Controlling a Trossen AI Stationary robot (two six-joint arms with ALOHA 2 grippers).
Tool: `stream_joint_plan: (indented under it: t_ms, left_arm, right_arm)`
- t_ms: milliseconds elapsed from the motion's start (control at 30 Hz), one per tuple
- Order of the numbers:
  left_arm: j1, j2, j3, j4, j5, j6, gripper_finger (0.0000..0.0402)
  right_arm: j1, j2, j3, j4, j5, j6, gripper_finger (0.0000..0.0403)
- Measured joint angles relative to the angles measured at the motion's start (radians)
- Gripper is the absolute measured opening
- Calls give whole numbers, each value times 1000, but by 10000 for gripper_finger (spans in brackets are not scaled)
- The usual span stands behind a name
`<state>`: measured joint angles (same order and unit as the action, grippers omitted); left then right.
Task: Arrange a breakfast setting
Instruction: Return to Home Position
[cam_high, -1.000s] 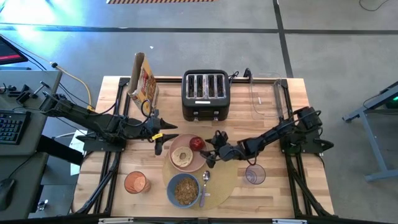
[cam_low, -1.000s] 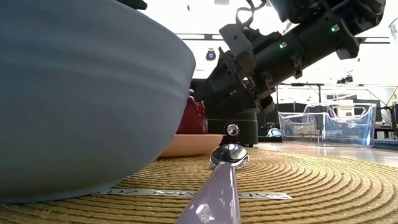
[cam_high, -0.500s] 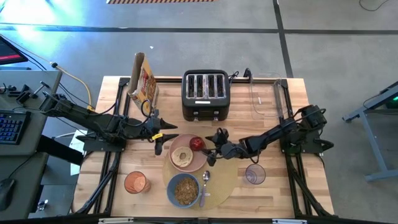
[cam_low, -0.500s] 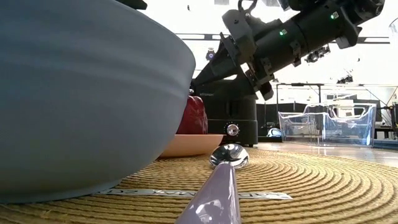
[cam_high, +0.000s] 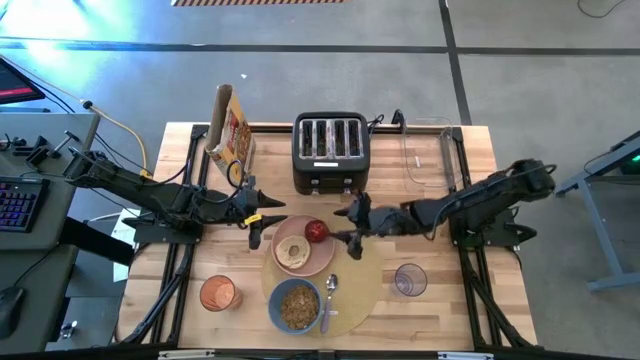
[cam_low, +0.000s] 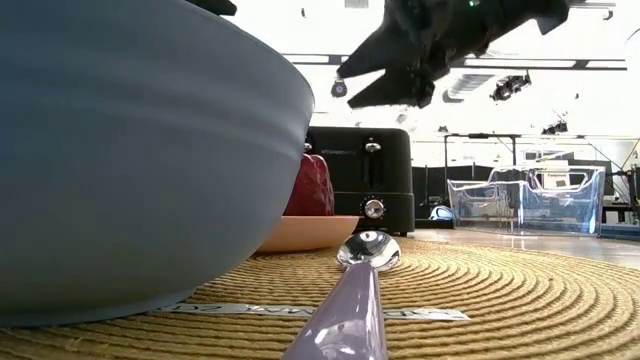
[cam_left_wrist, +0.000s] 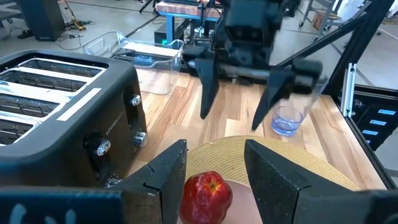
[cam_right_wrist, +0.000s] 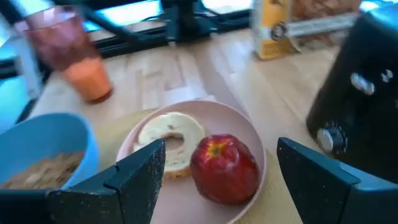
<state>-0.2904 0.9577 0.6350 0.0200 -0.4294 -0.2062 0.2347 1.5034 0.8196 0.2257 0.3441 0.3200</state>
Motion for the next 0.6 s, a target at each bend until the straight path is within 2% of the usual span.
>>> stream_joint_plan:
  t_ms: [100,367,500,600]
  left_arm:
    - [0,0,0,0,0,0,151]
    - [0,0,0,0,0,0,151]
    - [0,0,0,0,0,0,151]
    - [0,0,0,0,0,0,151]
  right_arm:
    - [-43,-77,0,-60,-107,-95,287]
    - [-110,-316,-13,-266,-159,-279,287]
    - [-142,-484,-223,-129,-189,-348,287]
    - [-169,-619,-403,33,-189,-282,287]
